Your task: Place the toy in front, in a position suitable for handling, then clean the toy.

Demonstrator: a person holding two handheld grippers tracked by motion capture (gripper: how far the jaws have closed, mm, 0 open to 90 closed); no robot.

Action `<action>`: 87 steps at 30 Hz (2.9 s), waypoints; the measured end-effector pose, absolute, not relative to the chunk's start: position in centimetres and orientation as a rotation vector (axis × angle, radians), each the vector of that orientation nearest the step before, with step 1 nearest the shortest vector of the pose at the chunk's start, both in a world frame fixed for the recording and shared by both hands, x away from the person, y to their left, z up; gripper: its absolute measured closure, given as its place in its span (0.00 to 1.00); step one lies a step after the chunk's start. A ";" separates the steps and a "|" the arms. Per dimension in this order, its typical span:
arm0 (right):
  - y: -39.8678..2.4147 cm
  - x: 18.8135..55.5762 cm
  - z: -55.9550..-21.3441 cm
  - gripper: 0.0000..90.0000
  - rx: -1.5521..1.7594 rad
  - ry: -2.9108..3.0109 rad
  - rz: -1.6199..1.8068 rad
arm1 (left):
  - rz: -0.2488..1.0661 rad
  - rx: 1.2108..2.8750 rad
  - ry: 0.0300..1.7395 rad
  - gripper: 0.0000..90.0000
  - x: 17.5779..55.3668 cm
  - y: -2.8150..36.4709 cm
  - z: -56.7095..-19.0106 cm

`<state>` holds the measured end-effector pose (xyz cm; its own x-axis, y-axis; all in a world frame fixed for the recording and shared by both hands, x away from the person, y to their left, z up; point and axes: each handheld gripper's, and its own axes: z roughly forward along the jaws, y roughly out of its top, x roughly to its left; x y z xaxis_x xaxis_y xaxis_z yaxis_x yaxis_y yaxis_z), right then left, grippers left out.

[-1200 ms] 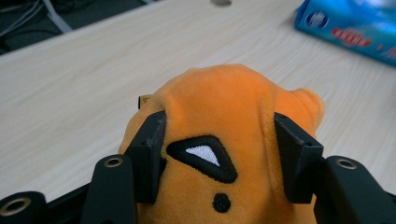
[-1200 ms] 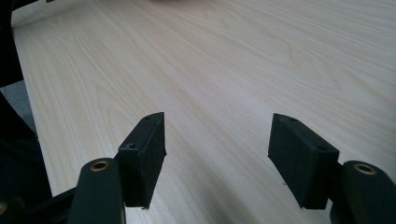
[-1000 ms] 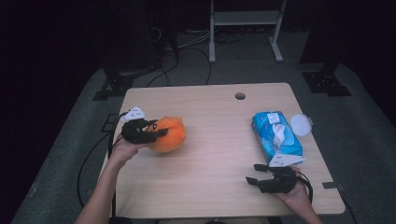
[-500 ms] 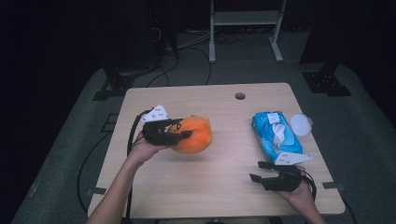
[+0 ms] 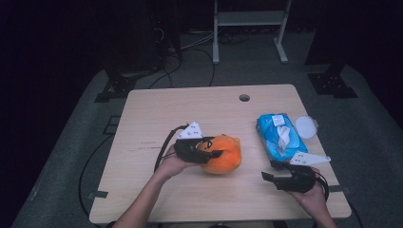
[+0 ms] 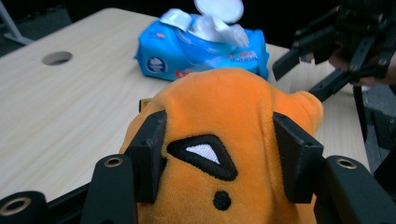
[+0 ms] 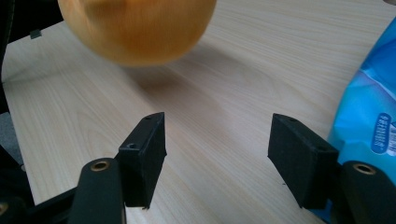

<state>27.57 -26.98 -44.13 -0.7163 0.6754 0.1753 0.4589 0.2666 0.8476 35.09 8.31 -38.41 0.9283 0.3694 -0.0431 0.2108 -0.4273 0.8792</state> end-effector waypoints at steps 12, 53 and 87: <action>-27.6 27.6 -44.0 0.40 1.080 2.289 1.441 | 0.092 2.017 0.411 0.42 34.2 5.9 -43.0; -31.8 37.5 -42.5 0.94 1.459 2.013 1.134 | 0.199 1.991 0.385 0.11 31.9 8.4 -44.7; -21.4 24.5 -36.0 0.92 0.706 2.565 1.314 | 0.227 2.003 0.394 0.11 32.0 8.2 -44.8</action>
